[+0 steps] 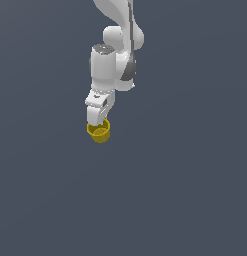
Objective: Pick up the object and move it to a goal position.
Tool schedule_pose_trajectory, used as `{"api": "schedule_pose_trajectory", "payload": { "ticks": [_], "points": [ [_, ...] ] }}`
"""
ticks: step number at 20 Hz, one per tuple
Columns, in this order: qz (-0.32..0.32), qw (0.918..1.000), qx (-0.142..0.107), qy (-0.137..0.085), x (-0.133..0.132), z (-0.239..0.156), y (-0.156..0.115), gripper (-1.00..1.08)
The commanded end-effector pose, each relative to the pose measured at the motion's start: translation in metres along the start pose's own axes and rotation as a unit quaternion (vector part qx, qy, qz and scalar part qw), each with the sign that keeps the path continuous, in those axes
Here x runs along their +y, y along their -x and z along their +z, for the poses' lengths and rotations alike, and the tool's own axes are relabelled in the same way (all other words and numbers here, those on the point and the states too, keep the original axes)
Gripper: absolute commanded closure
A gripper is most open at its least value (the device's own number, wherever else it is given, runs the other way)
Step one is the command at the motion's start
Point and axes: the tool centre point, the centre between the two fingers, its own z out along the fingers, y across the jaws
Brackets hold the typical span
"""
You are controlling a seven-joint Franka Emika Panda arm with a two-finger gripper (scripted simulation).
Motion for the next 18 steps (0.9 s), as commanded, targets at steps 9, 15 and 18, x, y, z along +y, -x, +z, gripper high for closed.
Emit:
{"api": "schedule_pose_trajectory", "payload": {
  "ticks": [9, 15, 18],
  "points": [
    [0.0, 1.0, 0.002, 0.002, 0.036, -0.042, 0.065, 1.08],
    [0.0, 1.0, 0.001, 0.002, 0.053, -0.06, 0.096, 1.08],
    [0.0, 1.0, 0.001, 0.002, 0.059, -0.067, 0.107, 1.08]
  ]
}}
